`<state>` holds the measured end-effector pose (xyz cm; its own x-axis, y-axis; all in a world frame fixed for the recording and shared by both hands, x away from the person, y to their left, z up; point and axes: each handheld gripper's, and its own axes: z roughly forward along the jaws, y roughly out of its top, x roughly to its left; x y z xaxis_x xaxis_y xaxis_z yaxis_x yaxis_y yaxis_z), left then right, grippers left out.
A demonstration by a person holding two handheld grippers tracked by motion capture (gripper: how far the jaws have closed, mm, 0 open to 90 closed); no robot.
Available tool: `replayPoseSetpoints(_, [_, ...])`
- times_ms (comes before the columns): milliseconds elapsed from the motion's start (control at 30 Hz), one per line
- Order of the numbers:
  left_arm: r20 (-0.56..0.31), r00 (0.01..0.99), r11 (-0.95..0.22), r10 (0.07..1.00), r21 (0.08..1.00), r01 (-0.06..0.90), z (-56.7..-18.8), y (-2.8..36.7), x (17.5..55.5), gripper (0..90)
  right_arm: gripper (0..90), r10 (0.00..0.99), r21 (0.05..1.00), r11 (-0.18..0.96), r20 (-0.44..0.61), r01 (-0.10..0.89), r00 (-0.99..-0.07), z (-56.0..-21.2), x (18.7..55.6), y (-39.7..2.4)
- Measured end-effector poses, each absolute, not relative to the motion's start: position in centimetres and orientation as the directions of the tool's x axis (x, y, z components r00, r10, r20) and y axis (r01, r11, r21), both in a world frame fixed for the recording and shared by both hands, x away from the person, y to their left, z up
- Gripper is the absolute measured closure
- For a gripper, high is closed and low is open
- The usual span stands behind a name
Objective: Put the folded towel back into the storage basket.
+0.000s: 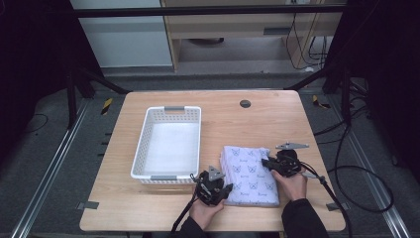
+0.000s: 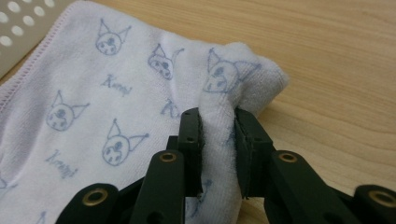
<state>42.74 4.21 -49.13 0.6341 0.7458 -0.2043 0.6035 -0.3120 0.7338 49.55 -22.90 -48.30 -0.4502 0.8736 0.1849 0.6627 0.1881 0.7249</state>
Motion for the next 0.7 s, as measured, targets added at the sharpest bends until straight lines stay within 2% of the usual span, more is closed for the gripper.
replayPoseSetpoints(700, [-0.128, 0.687, -0.336, 0.715, 0.799, 0.498, -44.3, 5.4, 41.6, 73.5, 74.4, 0.867, 0.821, 0.162, 0.147, 0.547, -0.476, -43.3, 47.1, -22.7])
